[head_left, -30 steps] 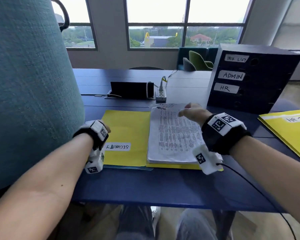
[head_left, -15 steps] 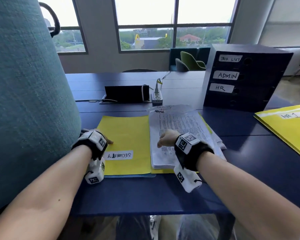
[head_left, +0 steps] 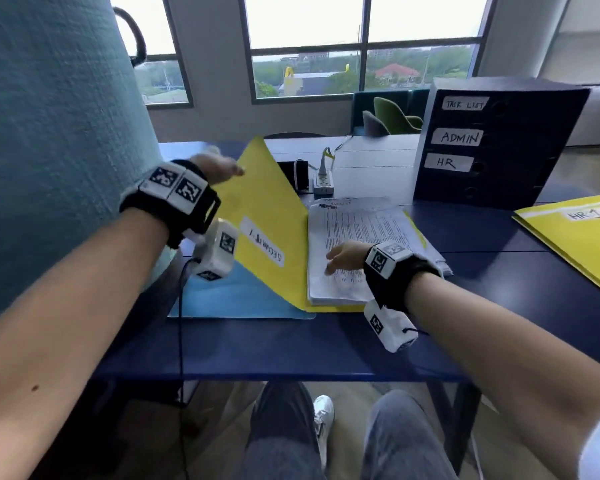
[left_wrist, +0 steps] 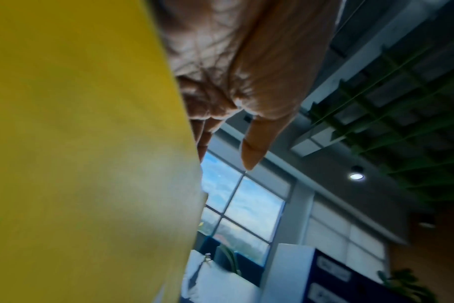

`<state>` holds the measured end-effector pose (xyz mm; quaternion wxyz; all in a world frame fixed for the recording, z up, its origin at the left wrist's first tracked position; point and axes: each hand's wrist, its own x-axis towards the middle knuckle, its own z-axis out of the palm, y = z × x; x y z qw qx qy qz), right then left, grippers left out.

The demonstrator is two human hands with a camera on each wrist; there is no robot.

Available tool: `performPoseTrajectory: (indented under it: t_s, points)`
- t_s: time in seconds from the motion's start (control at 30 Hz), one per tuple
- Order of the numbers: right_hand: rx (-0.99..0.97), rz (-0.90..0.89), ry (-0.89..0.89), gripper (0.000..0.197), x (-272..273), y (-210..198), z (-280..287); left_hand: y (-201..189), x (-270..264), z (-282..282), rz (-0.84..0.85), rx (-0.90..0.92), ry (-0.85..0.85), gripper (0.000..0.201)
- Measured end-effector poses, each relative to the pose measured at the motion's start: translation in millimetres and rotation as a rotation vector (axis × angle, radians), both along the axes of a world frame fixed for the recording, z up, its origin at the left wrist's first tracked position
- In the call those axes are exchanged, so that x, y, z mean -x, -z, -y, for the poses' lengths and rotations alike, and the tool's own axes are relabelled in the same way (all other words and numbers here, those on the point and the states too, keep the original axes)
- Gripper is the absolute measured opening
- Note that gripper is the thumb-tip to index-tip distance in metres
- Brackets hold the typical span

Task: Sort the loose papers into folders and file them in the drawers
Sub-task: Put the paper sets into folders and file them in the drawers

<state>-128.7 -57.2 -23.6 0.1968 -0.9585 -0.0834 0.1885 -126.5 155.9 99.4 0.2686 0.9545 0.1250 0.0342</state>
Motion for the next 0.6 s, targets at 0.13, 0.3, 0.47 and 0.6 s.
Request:
performPoseTrajectory:
  t_s: [0.13, 0.3, 0.47, 0.6]
  points:
    - [-0.148, 0.059, 0.006, 0.040, 13, -21, 14, -27, 27, 41, 0.104, 0.311, 0.151, 0.034]
    - [-0.519, 0.106, 0.160, 0.047, 27, -57, 45, -15, 41, 98, 0.021, 0.584, 0.337, 0.051]
    - [-0.896, 0.024, 0.377, 0.049, 23, -71, 81, 34, 30, 139, -0.209, 0.570, 0.369, 0.044]
    - [-0.854, 0.059, 0.521, 0.025, 19, -59, 106, 67, 19, 156, -0.333, 0.486, 0.350, 0.047]
